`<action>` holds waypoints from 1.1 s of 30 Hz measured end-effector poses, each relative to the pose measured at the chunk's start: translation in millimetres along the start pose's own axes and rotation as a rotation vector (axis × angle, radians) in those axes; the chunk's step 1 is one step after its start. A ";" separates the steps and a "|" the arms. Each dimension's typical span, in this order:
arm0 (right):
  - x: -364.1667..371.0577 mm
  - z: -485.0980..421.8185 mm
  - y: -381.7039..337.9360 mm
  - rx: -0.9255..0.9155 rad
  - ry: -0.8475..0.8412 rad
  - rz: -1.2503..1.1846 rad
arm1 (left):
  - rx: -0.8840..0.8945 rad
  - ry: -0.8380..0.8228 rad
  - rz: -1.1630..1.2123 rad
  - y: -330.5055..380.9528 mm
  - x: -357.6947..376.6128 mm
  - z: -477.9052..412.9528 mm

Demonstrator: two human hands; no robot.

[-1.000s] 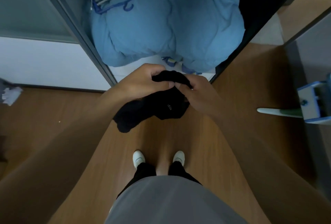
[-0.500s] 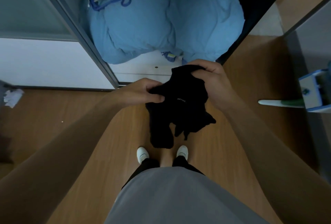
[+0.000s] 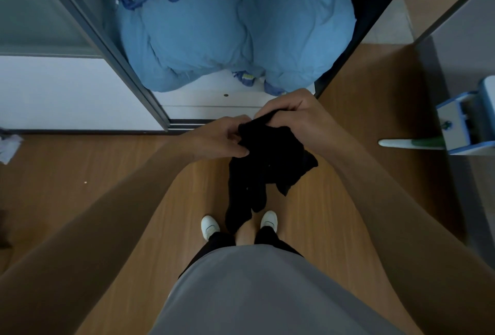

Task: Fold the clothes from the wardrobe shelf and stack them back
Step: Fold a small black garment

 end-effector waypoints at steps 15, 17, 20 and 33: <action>-5.2 4.8 21.5 0.024 0.234 0.297 | 0.010 0.145 -0.156 -32.8 -13.7 3.8; -5.8 6.0 19.7 -0.016 0.280 0.215 | -0.045 0.094 -0.216 -52.1 -14.1 10.0; -10.9 9.0 16.4 -0.081 0.311 0.166 | -0.062 0.155 -0.197 -75.7 -17.0 23.9; -48.2 18.0 51.1 0.014 0.693 -0.162 | -0.219 0.651 0.065 -72.2 -32.5 50.7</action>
Point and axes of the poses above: each hand's wrist, its own z-axis away from the middle knuckle, its own x-axis out of the palm, y = z × x, the point moved 5 cm from there along -z, towards the middle knuckle, and after that the axes turned 13 degrees about x, right-handed, at the moved point
